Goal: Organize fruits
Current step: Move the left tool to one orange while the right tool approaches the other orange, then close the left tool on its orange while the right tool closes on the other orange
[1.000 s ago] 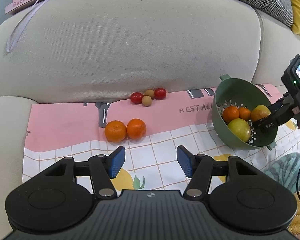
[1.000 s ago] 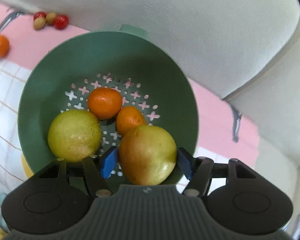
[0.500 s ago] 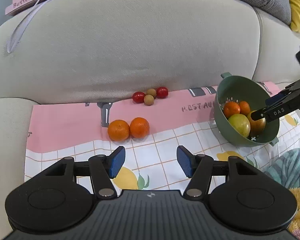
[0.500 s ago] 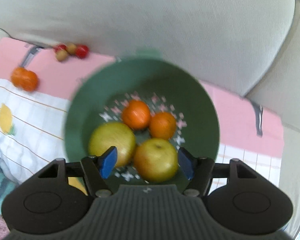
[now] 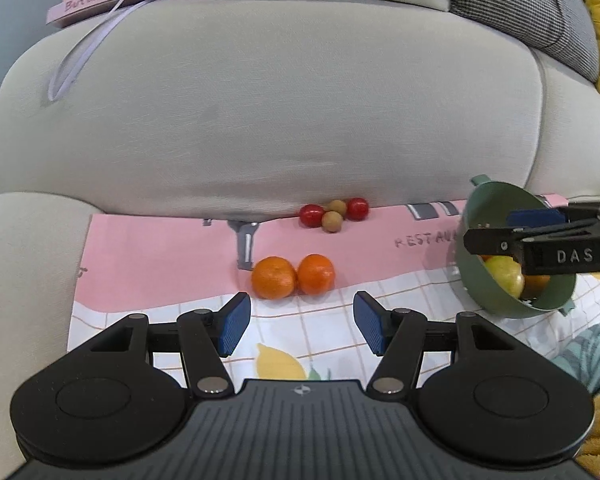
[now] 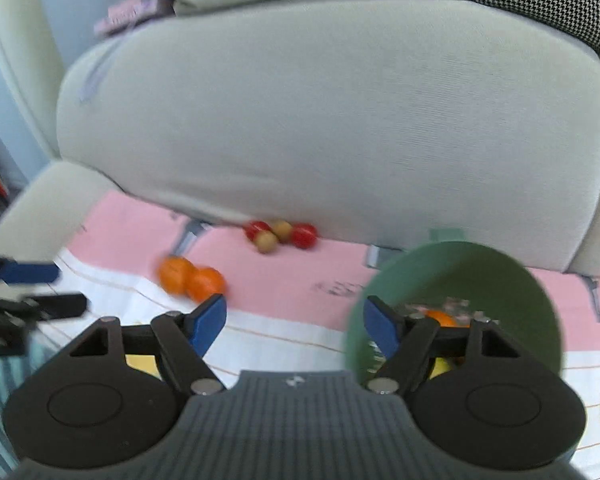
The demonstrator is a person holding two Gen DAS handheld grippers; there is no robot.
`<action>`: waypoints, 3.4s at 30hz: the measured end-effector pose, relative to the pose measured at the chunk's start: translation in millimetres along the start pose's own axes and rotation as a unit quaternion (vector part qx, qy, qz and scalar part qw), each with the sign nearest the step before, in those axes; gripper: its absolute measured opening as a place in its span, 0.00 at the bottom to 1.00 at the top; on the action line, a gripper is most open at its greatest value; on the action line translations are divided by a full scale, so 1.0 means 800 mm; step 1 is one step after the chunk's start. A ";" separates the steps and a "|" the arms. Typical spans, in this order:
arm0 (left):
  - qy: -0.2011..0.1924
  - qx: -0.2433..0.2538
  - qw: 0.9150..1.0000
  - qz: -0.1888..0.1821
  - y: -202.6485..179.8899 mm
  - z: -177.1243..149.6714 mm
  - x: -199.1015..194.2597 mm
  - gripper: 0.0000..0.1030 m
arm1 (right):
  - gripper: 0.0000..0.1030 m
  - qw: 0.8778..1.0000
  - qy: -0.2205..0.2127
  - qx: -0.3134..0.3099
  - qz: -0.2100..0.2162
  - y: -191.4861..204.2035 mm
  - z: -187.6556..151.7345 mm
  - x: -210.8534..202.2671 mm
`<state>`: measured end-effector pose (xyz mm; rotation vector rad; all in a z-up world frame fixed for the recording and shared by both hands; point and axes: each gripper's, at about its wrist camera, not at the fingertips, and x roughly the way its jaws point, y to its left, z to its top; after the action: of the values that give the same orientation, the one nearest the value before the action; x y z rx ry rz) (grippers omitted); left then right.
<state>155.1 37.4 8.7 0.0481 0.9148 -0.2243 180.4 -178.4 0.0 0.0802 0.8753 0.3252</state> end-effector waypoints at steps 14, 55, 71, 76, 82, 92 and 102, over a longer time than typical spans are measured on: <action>0.003 -0.024 0.999 -0.035 0.019 -0.002 0.043 0.66 | 0.64 0.998 -0.027 -0.056 -0.024 0.056 -0.039 0.052; 0.053 -0.063 0.995 -0.050 0.074 0.002 0.166 0.55 | 0.42 0.972 -0.006 -0.237 0.002 0.120 -0.049 0.196; 0.061 -0.053 0.995 -0.053 0.064 0.010 0.194 0.55 | 0.40 0.973 -0.001 -0.231 -0.018 0.092 -0.045 0.186; 0.067 -0.047 0.996 -0.047 0.060 0.012 0.201 0.54 | 0.40 0.975 0.006 -0.221 -0.021 0.087 -0.048 0.190; 0.070 -0.043 0.996 -0.041 0.057 0.016 0.205 0.52 | 0.40 0.968 -0.007 -0.250 -0.027 0.099 -0.044 0.201; 0.077 -0.047 0.995 -0.033 0.055 0.019 0.209 0.52 | 0.40 0.960 -0.015 -0.277 -0.037 0.110 -0.039 0.213; 0.061 -0.058 0.996 -0.034 0.049 0.021 0.173 0.51 | 0.40 0.968 -0.017 -0.248 -0.046 0.102 -0.040 0.178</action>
<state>258.1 49.4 -92.7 -0.0785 1.0509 -0.2333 220.5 -58.5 -109.6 -0.4165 0.7404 0.4453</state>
